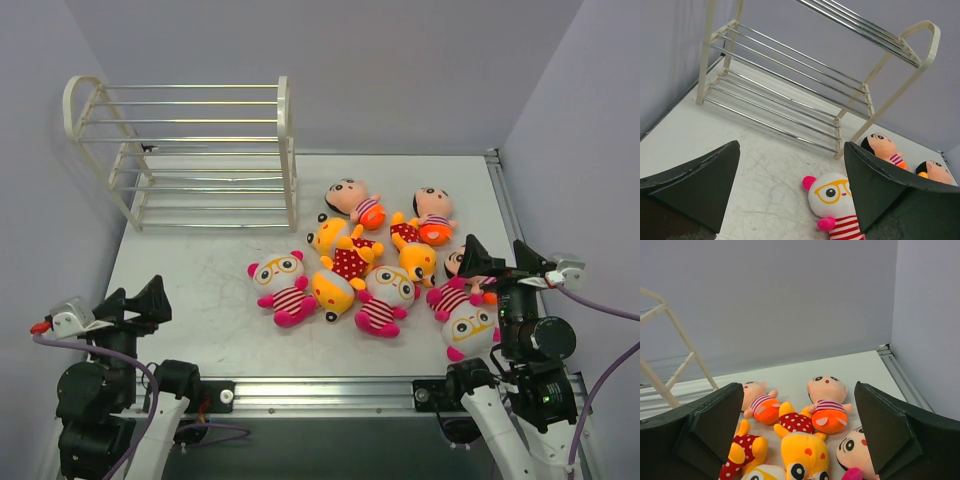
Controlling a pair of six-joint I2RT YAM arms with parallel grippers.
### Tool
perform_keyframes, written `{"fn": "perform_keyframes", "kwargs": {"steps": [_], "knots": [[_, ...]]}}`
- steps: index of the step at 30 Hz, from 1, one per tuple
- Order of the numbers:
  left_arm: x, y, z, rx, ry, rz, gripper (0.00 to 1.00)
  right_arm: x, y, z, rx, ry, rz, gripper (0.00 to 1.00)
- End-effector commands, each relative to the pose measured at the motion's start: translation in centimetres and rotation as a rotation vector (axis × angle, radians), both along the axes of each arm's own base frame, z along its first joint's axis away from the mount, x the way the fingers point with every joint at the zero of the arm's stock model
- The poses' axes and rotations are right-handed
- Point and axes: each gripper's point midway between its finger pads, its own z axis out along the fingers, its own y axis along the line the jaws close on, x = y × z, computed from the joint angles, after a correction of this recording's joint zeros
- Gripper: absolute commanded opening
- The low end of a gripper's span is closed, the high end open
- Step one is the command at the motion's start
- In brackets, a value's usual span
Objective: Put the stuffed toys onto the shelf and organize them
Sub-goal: Grab a stuffed toy with the left arm
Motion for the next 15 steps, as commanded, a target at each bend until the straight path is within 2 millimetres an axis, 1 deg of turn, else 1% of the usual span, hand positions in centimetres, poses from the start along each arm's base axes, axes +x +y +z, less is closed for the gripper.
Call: {"fn": "perform_keyframes", "kwargs": {"steps": [1,6,9,10,12,13,15], "knots": [[-1.6,0.0,1.3,-0.035,-0.105,-0.014,0.94,-0.5,0.1,2.3,0.008,-0.071,0.012,1.0],[-1.1,-0.4,1.1,-0.062,-0.098,-0.034,0.94,-0.4,0.3,2.2,0.007,-0.069,0.022,1.0],[-0.6,-0.8,0.8,-0.069,-0.073,-0.044,0.94,-0.3,0.4,2.2,0.012,-0.062,0.027,1.0],[-0.1,-1.0,0.5,-0.072,-0.046,-0.049,0.94,-0.2,0.4,2.1,0.014,-0.057,0.027,1.0],[0.1,-1.3,0.4,-0.079,-0.03,-0.062,0.94,0.0,0.5,2.0,0.02,-0.046,0.03,1.0],[1.1,-1.8,-0.2,-0.076,0.021,-0.078,0.94,0.1,0.6,1.9,0.023,-0.039,0.032,1.0],[1.8,-2.3,-0.6,-0.079,0.062,-0.095,0.94,0.6,0.7,1.7,0.033,-0.015,0.033,1.0]]}}
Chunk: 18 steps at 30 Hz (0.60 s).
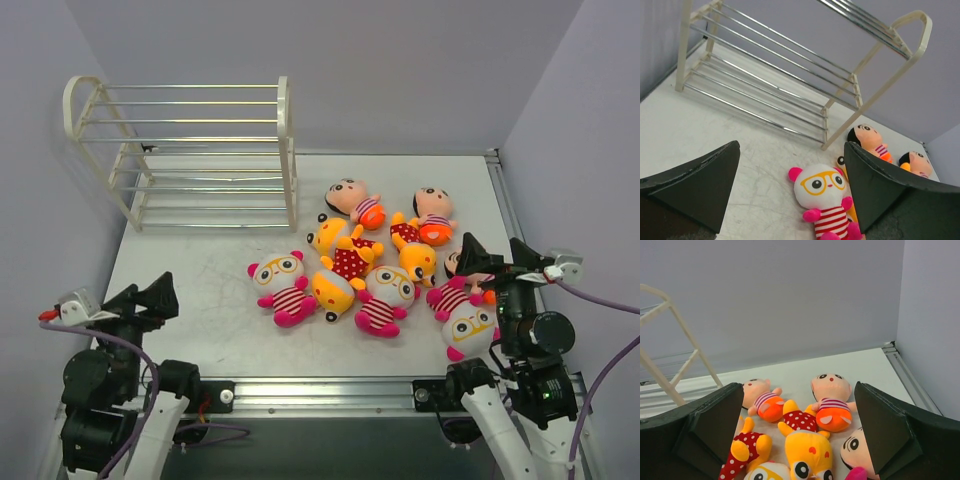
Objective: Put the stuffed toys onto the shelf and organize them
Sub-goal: Grab a stuffed toy with the left arm
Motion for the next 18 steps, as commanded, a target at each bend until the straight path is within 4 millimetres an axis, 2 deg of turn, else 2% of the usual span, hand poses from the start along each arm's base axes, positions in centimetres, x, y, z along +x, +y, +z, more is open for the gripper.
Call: {"fn": "perform_keyframes", "kwargs": {"steps": [1,4,5,9,13,18], "knots": [[1.8,-1.7,-0.6,-0.027,0.091,-0.067,0.94,0.6,0.4,1.7,0.046,-0.015,0.013,1.0],[3.4,-3.0,-1.8,-0.055,0.195,-0.111,0.94,1.5,0.4,1.6,0.093,0.025,0.0,1.0],[3.7,-3.6,-2.2,-0.066,0.226,-0.136,0.94,1.9,0.5,0.6,0.089,0.075,-0.005,1.0],[5.5,-5.8,-4.3,-0.113,0.385,-0.215,0.94,4.3,0.9,-1.1,0.115,0.213,-0.027,1.0],[7.2,-8.1,-7.0,-0.177,0.565,-0.283,0.94,5.5,1.5,-2.5,0.163,0.312,-0.03,1.0],[8.3,-11.1,-10.2,-0.22,0.723,-0.377,0.94,7.1,2.9,-5.7,0.165,0.449,0.0,1.0]]}}
